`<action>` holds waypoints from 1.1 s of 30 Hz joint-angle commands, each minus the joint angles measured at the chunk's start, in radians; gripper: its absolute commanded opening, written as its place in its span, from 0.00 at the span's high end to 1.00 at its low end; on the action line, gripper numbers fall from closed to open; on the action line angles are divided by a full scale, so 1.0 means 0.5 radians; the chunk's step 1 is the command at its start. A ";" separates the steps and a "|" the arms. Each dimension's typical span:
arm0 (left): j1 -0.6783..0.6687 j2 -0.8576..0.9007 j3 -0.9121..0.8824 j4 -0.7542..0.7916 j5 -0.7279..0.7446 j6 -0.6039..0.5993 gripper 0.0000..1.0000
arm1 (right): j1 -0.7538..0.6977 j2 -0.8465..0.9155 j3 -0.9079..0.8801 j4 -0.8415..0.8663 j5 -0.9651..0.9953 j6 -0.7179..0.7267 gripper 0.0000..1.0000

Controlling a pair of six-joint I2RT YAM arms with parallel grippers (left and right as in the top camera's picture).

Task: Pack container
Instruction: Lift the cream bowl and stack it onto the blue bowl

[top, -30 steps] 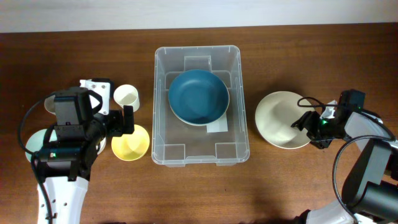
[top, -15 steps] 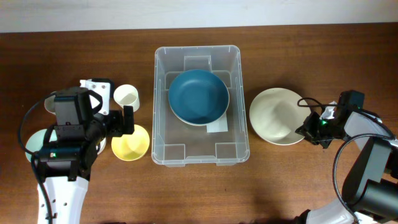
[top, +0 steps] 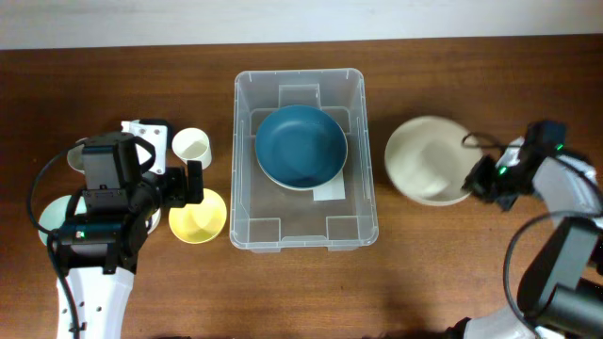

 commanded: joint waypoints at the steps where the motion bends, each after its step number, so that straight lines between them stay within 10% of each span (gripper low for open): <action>1: 0.007 0.001 0.033 0.005 0.015 -0.020 0.00 | 0.023 -0.253 0.391 -0.117 0.022 0.006 0.96; 18: 0.007 0.001 0.033 0.004 0.015 -0.020 0.00 | 1.352 -0.108 1.119 -0.333 0.403 -0.060 0.96; 31: 0.007 0.001 0.033 0.004 0.015 -0.020 0.00 | 1.477 0.340 1.120 -0.090 0.379 -0.098 0.96; 33: 0.007 0.001 0.033 0.004 0.015 -0.020 0.00 | 1.477 0.340 1.120 -0.099 0.374 -0.152 0.75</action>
